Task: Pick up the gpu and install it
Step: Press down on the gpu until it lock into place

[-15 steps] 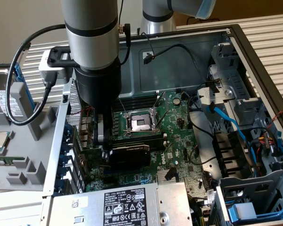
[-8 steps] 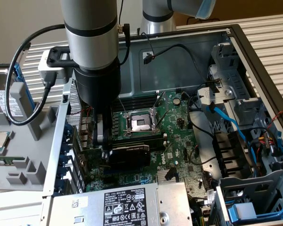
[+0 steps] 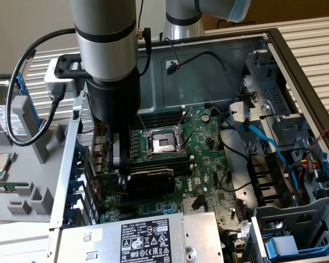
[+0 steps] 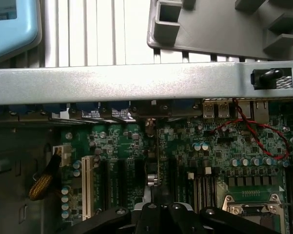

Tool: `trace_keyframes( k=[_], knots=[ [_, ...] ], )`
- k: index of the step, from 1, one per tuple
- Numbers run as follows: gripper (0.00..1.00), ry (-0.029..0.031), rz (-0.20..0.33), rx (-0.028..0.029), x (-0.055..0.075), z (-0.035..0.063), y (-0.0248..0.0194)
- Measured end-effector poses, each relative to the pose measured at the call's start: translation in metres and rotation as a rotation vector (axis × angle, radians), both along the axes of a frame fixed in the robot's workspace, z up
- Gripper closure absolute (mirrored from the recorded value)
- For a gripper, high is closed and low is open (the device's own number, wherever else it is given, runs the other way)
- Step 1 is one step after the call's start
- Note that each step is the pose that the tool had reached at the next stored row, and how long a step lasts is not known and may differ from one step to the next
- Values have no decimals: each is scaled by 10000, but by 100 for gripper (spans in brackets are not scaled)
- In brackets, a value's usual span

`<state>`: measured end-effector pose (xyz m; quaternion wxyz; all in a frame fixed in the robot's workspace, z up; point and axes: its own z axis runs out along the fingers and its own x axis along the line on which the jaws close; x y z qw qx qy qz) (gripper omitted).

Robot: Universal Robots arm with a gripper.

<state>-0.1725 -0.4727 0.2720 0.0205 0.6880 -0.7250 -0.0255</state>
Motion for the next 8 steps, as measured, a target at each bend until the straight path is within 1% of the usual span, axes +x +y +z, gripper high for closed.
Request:
trace_keyframes(
  k=[8],
  knots=[
    [89,-1,0,-10,0,-5,0]
  ],
)
